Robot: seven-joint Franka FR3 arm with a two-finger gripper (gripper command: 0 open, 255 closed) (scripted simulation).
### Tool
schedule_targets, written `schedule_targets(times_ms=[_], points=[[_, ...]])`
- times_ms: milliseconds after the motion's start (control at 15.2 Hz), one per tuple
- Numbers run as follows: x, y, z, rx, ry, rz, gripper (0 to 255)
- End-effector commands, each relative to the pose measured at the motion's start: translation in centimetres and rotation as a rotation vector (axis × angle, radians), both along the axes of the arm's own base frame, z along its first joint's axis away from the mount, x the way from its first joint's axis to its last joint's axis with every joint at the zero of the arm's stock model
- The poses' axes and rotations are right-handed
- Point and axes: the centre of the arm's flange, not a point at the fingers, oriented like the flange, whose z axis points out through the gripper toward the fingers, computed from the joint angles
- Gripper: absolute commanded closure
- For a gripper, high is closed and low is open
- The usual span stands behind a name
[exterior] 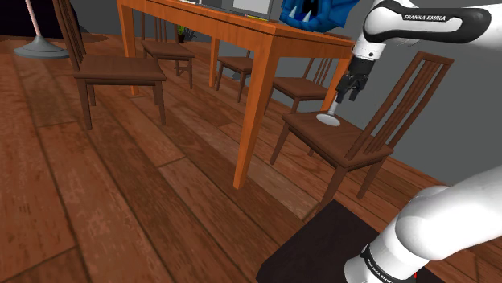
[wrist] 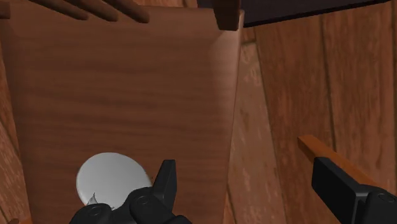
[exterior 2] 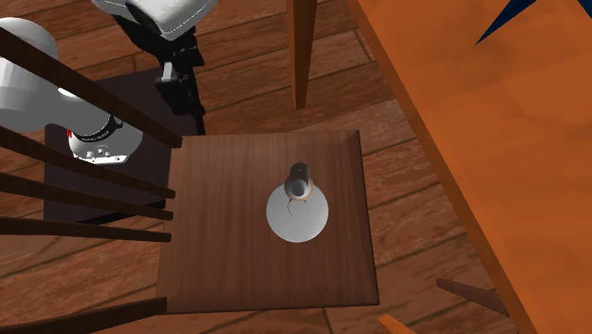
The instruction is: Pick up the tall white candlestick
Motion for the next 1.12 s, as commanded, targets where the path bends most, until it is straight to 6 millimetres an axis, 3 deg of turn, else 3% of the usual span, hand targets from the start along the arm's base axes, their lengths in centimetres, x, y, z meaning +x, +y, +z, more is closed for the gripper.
schedule_targets(times_ms=[0, 1056], points=[[0.6, -2.5, 0.7, 0.003, -0.025, -0.016, 0], [6.0, -20.2, 8.3, 0.02, -0.235, -0.084, 0]])
